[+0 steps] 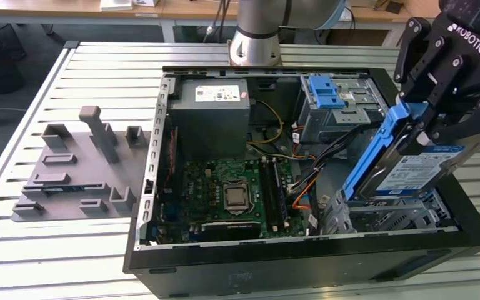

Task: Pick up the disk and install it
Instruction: 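Insert the disk into the insertion slot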

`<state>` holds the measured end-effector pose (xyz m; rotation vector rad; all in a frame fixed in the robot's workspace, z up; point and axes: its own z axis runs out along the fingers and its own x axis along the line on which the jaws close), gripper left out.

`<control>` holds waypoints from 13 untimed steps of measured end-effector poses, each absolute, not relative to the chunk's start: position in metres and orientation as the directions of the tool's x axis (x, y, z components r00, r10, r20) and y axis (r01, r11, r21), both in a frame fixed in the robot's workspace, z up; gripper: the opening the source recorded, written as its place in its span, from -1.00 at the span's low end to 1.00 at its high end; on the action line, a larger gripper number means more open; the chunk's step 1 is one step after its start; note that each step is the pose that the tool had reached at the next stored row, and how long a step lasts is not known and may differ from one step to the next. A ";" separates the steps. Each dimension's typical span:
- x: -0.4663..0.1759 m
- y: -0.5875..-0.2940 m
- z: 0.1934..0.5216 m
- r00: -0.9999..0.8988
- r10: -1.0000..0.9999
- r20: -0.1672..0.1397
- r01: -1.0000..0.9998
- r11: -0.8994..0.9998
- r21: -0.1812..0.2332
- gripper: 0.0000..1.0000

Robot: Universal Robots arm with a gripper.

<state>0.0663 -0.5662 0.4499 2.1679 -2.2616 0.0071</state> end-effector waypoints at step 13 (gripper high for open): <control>0.071 -0.562 0.443 -0.037 -0.999 0.009 -0.999 0.037 0.003 -0.27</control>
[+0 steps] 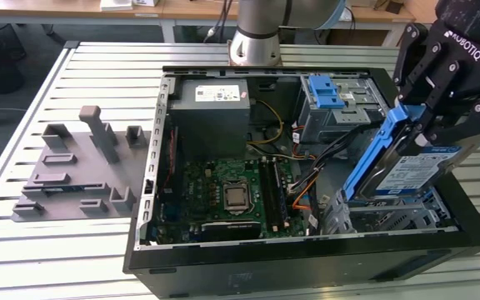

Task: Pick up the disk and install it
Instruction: 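Insert the disk into the insertion slot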

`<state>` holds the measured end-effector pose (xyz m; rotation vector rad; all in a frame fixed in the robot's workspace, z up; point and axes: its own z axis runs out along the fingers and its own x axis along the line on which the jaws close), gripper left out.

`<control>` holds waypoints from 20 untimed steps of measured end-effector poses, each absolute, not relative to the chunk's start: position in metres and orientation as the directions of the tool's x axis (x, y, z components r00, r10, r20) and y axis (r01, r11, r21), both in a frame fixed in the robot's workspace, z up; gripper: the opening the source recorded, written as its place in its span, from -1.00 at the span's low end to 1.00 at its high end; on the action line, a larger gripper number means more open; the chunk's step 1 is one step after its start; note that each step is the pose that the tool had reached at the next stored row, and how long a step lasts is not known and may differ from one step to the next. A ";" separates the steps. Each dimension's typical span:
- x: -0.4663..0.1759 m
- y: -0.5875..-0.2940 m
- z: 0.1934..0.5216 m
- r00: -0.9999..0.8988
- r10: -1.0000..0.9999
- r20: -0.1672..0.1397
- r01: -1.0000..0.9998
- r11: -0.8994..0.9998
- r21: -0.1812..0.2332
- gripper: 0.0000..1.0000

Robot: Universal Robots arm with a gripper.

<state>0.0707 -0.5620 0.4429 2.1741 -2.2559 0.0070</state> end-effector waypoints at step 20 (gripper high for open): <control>0.072 -0.563 0.436 -0.019 -1.000 0.010 -1.000 0.019 0.003 -0.27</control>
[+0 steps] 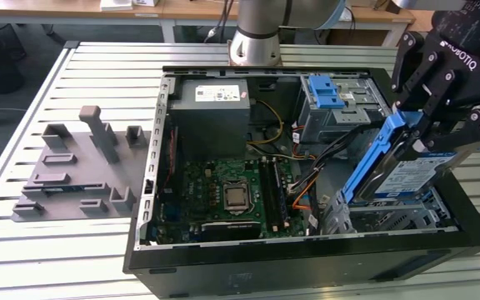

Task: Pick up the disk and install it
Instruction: 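Insert the disk into the insertion slot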

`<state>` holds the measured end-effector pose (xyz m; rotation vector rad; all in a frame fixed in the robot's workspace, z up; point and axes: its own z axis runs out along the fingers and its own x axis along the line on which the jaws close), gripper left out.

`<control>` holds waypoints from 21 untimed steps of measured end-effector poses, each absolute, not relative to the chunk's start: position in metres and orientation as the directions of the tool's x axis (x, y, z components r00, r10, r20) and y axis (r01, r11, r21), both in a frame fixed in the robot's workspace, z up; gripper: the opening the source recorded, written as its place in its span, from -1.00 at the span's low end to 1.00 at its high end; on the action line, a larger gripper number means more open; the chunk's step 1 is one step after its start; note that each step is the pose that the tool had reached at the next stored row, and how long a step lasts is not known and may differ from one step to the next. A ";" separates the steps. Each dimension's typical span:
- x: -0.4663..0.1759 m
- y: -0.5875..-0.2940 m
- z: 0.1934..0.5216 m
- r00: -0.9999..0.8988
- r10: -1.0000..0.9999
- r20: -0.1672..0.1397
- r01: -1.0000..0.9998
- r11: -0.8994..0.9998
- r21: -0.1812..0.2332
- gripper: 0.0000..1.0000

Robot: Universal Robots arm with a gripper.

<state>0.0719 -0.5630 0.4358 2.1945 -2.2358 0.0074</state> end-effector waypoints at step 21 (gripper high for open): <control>0.072 -0.563 0.421 -0.018 -1.000 0.009 -1.000 0.018 0.003 -0.27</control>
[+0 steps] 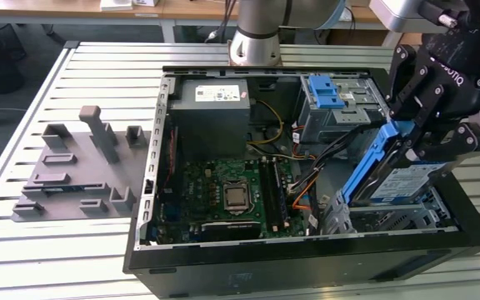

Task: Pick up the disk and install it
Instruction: 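Insert the disk into the insertion slot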

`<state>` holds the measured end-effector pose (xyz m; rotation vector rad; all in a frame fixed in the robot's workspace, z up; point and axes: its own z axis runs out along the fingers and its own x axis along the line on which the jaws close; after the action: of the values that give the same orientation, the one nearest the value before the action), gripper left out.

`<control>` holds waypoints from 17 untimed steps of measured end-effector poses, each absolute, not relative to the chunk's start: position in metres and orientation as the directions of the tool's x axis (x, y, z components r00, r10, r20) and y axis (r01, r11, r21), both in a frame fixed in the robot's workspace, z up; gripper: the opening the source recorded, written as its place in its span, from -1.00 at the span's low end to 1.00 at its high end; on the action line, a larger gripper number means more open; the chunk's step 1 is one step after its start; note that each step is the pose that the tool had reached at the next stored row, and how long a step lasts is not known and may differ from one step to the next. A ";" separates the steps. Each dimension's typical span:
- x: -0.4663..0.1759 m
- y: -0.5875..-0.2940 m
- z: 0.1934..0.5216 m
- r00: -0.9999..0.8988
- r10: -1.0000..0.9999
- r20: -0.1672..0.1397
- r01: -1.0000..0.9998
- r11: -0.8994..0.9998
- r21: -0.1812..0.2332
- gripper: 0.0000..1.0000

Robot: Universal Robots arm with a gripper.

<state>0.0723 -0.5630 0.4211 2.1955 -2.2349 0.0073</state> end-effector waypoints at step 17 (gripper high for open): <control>0.073 -0.563 0.409 -0.018 -1.000 0.009 -1.000 0.018 0.003 -0.27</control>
<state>0.0729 -0.5630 0.4086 2.1955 -2.2349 0.0073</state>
